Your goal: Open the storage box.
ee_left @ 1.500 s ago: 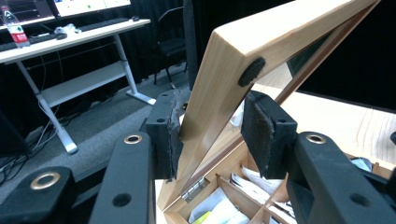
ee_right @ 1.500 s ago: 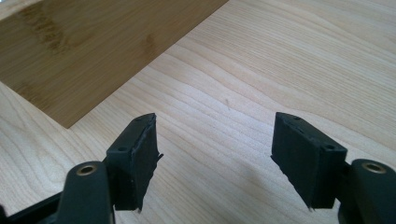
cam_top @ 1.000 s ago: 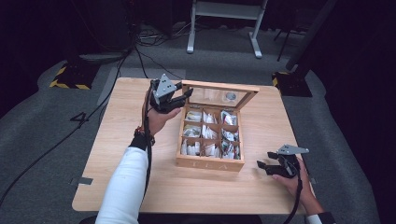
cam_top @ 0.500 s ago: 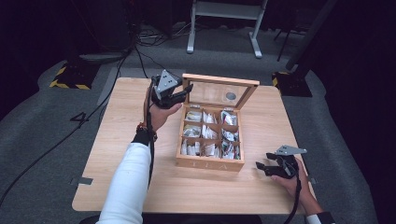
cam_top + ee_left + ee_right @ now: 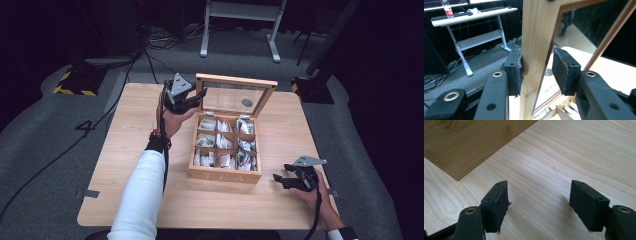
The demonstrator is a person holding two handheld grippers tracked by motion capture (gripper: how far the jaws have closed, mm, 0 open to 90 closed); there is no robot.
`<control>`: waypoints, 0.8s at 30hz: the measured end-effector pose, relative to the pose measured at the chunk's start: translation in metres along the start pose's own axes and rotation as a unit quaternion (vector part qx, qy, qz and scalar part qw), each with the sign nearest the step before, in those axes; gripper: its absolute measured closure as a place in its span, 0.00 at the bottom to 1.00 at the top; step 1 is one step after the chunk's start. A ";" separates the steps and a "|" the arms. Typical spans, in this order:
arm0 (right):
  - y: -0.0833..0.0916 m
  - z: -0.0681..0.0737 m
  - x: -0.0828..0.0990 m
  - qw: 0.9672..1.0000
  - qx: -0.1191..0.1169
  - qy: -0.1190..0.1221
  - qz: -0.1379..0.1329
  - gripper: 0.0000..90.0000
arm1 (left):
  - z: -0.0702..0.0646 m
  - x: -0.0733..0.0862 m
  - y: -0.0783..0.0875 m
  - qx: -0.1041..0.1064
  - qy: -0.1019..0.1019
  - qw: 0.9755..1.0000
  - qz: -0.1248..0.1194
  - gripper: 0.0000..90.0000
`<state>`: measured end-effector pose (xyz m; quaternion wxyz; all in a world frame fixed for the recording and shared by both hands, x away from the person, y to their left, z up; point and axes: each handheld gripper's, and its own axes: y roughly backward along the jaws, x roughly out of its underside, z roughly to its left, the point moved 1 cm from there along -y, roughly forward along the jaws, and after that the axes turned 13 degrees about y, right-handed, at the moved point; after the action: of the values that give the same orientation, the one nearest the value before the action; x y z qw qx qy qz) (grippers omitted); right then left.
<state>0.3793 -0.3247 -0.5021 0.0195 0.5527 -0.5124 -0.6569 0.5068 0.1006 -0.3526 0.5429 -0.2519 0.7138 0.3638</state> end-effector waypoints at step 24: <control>-0.002 0.001 0.001 1.000 -0.001 0.006 0.005 0.36 | 0.005 0.009 -0.025 -0.037 0.017 0.999 0.002 0.63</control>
<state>0.3796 -0.3231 -0.5043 0.0263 0.5541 -0.5139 -0.6544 0.5261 0.0899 -0.3677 0.5203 -0.2768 0.7092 0.3869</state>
